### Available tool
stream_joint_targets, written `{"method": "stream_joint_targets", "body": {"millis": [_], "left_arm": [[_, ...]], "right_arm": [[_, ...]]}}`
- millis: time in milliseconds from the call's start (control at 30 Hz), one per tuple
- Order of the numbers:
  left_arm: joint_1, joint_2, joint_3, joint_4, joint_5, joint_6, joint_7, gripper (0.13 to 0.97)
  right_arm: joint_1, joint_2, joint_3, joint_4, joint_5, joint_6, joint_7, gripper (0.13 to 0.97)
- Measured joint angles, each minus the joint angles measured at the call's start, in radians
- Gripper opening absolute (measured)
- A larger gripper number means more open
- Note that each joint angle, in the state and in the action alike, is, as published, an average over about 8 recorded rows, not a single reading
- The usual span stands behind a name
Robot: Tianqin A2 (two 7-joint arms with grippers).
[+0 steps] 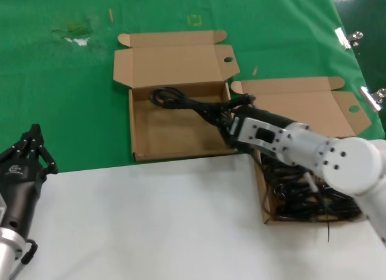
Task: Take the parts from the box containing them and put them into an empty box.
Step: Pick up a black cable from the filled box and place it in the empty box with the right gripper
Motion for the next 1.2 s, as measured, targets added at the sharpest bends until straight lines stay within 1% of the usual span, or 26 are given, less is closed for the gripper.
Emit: {"method": "stream_joint_targets", "body": {"millis": [200,367,500,700,833,933,1133,1200], "left_arm": [[0.000,0.000,0.000,0.000,0.000,0.000,0.000,0.140],[0.000,0.000,0.000,0.000,0.000,0.000,0.000,0.140],[0.000,0.000,0.000,0.000,0.000,0.000,0.000,0.140],[0.000,0.000,0.000,0.000,0.000,0.000,0.000,0.140],[0.000,0.000,0.000,0.000,0.000,0.000,0.000,0.140],[0.000,0.000,0.000,0.000,0.000,0.000,0.000,0.140],[0.000,0.000,0.000,0.000,0.000,0.000,0.000,0.140],[0.000,0.000,0.000,0.000,0.000,0.000,0.000,0.140]], "right_arm": [[0.056,-0.090,-0.011,-0.162,0.074,0.051,-0.130,0.170],[0.087,-0.136,-0.005,-0.267,0.136,0.078,-0.236,0.170],[0.102,-0.156,0.004,-0.327,0.179,0.087,-0.309,0.170],[0.113,-0.170,0.016,-0.374,0.225,0.093,-0.384,0.170],[0.115,-0.173,0.020,-0.385,0.240,0.095,-0.407,0.170],[0.115,-0.171,0.018,-0.384,0.240,0.094,-0.401,0.184],[0.106,-0.159,0.008,-0.358,0.218,0.093,-0.343,0.207],[0.101,-0.153,0.005,-0.342,0.206,0.095,-0.315,0.233]]}}
